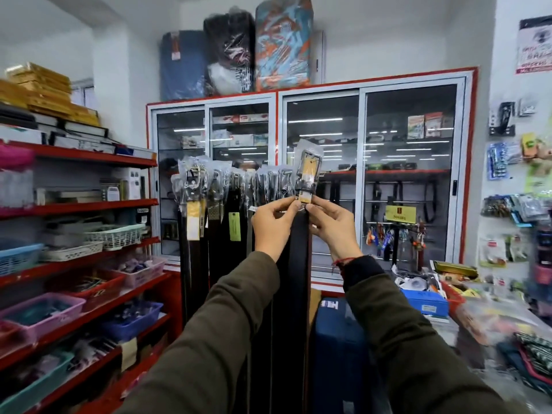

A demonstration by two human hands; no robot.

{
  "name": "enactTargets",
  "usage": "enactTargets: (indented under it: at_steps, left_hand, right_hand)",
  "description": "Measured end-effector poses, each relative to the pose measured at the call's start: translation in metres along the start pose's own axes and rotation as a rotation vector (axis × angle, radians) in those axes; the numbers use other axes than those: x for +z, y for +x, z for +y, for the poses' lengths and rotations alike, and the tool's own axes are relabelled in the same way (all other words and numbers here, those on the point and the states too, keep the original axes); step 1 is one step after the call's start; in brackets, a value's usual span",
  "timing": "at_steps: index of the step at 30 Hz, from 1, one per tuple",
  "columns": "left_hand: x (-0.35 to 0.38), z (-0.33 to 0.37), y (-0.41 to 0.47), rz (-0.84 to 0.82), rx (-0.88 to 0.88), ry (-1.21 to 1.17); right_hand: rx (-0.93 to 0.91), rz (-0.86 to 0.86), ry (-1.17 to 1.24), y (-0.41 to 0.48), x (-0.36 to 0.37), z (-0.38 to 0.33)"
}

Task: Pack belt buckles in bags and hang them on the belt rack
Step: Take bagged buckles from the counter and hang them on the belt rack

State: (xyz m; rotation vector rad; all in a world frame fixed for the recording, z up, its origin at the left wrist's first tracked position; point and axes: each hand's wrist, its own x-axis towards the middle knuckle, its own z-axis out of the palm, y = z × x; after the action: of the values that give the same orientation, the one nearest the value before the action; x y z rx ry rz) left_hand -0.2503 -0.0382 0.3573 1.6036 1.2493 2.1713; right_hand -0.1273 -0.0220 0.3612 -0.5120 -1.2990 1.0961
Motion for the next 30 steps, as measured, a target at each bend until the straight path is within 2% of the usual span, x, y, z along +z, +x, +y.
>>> enactTargets:
  at_steps: [9,13,18,23,30]
  left_hand:
    - [0.009,-0.008,-0.003,-0.025,-0.241,-0.216]
    - [0.011,-0.012,-0.006,-0.019,-0.294,-0.241]
    - [0.012,-0.014,-0.01,-0.015,-0.299,-0.223]
    - [0.015,-0.002,-0.002,0.018,-0.205,-0.191]
    - [0.015,-0.005,-0.003,-0.021,-0.276,-0.246]
  right_hand:
    - [0.014,0.059,-0.076,0.01,-0.003,0.005]
    - [0.043,0.062,-0.108,0.011,-0.004,0.01]
    - [0.075,0.073,-0.109,0.01,-0.004,0.012]
    - [-0.027,0.105,-0.075,0.01,0.0,0.006]
    - [0.037,0.08,-0.106,0.016,-0.004,0.005]
